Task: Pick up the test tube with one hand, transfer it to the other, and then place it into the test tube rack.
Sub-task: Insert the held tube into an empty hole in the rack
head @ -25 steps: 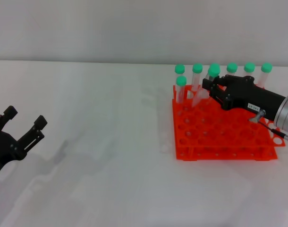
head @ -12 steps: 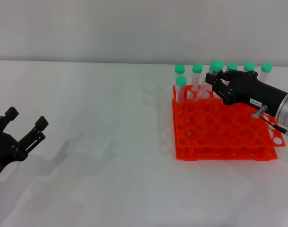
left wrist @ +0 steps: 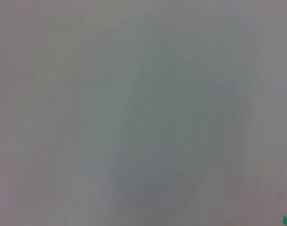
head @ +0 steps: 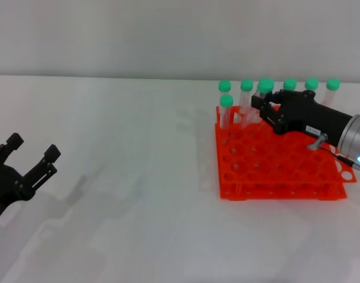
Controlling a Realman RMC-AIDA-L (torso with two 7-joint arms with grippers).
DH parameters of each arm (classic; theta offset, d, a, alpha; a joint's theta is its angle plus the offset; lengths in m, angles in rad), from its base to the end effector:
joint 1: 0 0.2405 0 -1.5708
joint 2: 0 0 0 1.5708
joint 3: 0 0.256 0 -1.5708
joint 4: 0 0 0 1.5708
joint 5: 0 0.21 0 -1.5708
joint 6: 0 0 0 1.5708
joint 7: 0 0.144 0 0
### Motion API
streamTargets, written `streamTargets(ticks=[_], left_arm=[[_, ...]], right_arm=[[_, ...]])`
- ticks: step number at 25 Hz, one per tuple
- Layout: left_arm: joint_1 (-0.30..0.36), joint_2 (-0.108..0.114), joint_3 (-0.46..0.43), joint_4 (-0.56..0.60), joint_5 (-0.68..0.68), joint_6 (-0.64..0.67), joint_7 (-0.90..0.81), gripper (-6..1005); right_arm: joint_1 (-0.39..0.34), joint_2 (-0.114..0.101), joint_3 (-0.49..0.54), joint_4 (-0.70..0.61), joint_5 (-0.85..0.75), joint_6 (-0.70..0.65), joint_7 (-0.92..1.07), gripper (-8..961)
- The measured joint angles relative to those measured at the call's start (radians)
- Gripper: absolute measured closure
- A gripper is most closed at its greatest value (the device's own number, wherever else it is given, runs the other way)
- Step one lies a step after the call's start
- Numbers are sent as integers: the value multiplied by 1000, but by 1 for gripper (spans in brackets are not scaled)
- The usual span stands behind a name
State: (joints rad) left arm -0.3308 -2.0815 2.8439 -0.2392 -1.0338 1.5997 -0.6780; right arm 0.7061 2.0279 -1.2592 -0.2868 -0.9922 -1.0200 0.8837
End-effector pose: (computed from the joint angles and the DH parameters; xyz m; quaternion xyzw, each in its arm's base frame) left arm -0.3568 0.2546 0.0218 -0.7524 -0.2382 -0.3810 0.4816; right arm 0.2208 0.4111 -0.0327 -0.8824 0.1606 0.2992 0.3255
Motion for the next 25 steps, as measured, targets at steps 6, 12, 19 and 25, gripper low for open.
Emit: streamTargets(ticks=[6,12,19,25], left_arm=[[1,0,0,0,0,0,0,106],[1,0,0,1,0,0,0,106],[4,0,0,9,1,0,0,106],[6,0,0,11,2,0,0,106]], right_arm=[[14,0,-46,-3,0,19,5,747],[22,0,-62,-10,0,26,8,748],[47,0,-129,-14,0,80,12,731],[59,0,-155,-21,-1,101,24,712]])
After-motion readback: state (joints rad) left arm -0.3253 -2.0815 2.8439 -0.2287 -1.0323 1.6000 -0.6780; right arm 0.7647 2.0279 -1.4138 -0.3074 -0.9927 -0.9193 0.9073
